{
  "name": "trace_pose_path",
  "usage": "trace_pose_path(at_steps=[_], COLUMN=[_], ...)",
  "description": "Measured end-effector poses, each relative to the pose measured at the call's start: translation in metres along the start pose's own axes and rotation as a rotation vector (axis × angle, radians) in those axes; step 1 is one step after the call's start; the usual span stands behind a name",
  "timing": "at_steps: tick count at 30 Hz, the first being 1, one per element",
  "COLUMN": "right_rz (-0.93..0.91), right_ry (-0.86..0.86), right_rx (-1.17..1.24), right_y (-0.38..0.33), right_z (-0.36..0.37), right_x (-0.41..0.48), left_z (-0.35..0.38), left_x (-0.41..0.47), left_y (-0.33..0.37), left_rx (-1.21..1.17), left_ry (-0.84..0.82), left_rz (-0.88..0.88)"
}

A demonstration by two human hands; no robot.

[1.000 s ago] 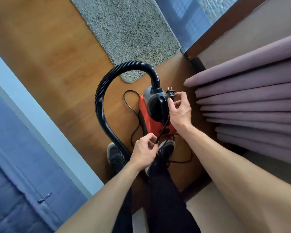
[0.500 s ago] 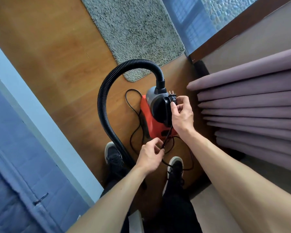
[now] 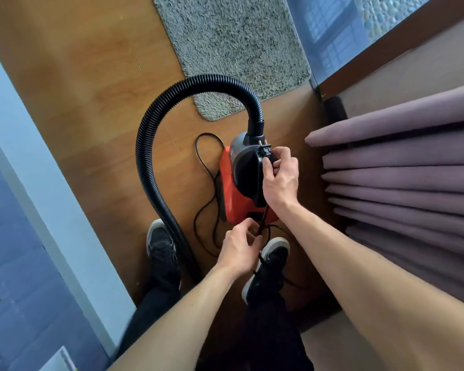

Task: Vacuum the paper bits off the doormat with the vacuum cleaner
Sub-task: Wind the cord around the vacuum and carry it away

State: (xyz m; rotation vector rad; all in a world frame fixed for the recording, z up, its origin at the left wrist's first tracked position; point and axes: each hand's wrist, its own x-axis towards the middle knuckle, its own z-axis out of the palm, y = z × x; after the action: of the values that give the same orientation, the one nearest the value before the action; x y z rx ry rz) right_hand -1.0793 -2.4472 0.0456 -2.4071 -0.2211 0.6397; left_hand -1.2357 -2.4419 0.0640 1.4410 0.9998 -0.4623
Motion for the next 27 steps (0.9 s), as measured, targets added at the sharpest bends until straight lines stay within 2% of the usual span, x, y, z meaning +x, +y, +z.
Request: trace_pose_path(at_steps=[8, 17, 22, 27], right_rz=[0.01, 0.009, -0.002, 0.018], right_ry=[-0.041, -0.009, 0.065, 0.117], right_rx=[-0.006, -0.007, -0.091, -0.127], right_y=[0.032, 0.045, 0.044, 0.044], right_z=[0.036, 0.058, 0.069, 0.073], right_x=[0.028, 0.037, 0.034, 0.032], left_z=[0.025, 0.019, -0.018, -0.082], left_x=[0.033, 0.066, 0.065, 0.072], left_y=[-0.015, -0.025, -0.044, -0.083], left_rx=[-0.089, -0.041, -0.017, 0.032], left_ry=[0.11, 0.079, 0.079, 0.25], left_rz=[-0.09, -0.128, -0.215, -0.391])
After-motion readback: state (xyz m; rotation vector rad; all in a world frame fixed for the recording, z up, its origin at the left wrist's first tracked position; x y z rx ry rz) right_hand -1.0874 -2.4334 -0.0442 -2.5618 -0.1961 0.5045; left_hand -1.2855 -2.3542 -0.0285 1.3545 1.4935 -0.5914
